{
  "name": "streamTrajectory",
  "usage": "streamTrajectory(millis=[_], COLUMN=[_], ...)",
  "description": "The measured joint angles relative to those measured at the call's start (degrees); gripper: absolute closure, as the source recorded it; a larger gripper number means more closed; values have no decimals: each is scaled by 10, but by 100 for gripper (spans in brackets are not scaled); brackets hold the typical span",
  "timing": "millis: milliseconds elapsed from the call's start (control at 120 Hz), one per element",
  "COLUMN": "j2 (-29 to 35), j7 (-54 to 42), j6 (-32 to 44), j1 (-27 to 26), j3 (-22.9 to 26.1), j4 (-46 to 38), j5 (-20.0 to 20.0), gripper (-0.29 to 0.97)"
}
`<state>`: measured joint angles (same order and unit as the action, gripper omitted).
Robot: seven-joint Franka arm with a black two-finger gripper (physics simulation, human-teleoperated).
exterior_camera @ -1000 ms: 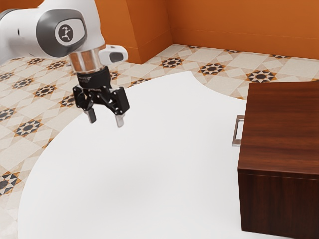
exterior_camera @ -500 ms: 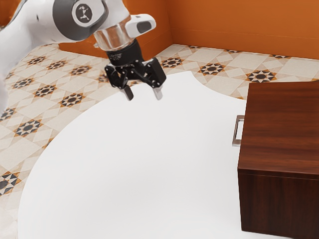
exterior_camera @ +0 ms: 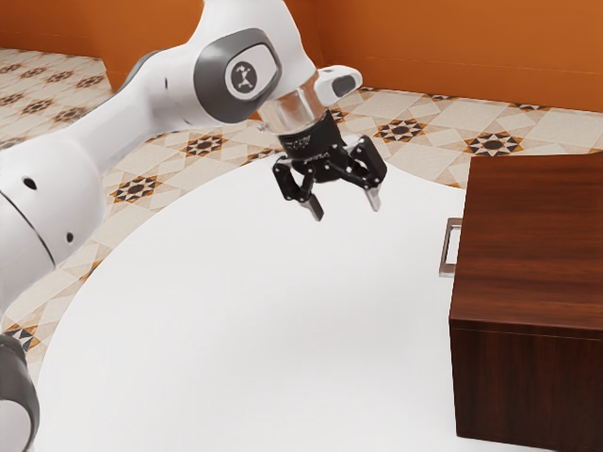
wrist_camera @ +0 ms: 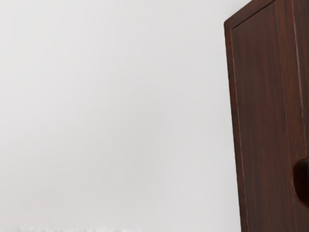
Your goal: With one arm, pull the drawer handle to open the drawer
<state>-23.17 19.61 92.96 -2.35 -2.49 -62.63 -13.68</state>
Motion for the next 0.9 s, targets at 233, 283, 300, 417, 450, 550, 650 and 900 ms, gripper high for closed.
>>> streamTrajectory(millis=[233, 283, 300, 417, 450, 550, 650, 900], j2=[-10, -11, -12, -13, -13, -14, -19, -32], j7=[53, 63, 66, 86, 91, 106, 119, 145], j6=[3, 4, 4, 7, 8, 12, 19, 34], j1=[-9, -9, -9, -10, -9, -9, -13, -19], j3=[4, 5, 6, 14, 17, 20, 25, 34], j4=[-11, -11, -11, -12, -11, -13, -13, -5], j5=[-2, -3, -3, -3, -3, -3, -3, -4], gripper=[0, 0, 0, 0, 0, 0, 0, 0])
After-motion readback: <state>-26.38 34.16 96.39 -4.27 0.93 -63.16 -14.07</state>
